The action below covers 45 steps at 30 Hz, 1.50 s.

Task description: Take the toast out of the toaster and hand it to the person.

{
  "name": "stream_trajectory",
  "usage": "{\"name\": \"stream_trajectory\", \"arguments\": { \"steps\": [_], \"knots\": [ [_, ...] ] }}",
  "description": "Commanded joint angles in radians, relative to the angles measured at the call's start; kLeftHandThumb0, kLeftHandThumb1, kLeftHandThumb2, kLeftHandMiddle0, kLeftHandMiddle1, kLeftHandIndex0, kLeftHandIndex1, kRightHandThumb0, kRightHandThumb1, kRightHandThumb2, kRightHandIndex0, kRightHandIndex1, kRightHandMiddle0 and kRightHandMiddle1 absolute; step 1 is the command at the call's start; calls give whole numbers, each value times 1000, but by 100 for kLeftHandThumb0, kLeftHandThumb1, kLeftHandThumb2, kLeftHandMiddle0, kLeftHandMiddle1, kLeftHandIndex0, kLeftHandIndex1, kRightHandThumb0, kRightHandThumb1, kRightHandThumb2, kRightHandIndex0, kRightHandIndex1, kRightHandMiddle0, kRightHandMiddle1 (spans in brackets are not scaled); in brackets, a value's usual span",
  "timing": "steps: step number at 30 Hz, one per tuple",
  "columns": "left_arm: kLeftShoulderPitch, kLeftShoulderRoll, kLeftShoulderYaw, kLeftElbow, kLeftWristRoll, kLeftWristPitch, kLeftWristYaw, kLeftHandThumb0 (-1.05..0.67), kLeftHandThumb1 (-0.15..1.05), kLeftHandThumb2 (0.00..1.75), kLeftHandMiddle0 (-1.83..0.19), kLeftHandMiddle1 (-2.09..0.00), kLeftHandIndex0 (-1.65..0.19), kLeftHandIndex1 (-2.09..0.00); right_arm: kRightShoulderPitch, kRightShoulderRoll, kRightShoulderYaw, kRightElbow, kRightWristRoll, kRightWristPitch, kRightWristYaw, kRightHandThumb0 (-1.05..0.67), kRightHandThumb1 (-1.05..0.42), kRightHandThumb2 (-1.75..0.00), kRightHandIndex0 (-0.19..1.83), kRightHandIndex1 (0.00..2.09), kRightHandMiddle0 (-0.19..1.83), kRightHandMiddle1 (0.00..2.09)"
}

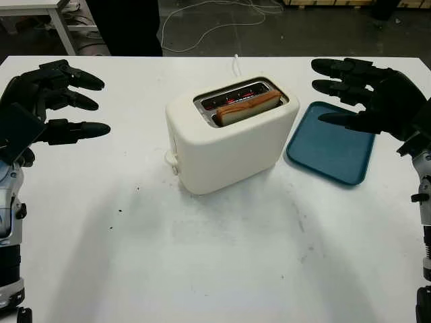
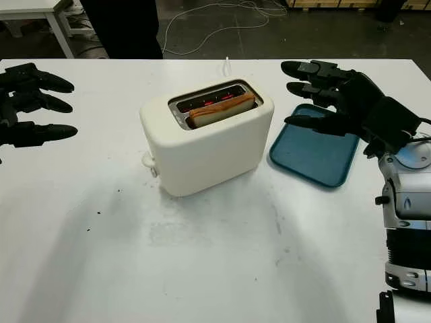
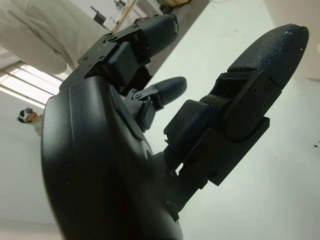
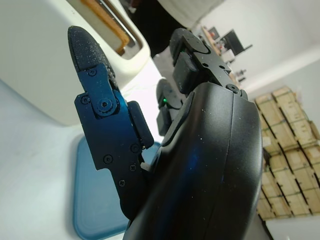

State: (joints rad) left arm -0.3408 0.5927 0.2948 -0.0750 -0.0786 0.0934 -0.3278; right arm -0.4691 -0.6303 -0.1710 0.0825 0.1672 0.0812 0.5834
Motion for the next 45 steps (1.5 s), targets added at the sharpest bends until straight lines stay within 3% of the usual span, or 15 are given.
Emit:
{"name": "stream_trajectory", "arguments": {
  "steps": [1,45],
  "knots": [
    [9,-3,2,2,-7,-4,0,-105,53,0,-58,-101,-59,-88,2,1,-8,-17,3,0,-8,-67,-80,0,34,22,45,1],
    [12,-2,5,0,-4,-1,4,-105,53,0,-58,-101,-59,-87,4,0,-5,-16,6,4,-8,-67,-80,0,28,31,44,0]
  ]
}}
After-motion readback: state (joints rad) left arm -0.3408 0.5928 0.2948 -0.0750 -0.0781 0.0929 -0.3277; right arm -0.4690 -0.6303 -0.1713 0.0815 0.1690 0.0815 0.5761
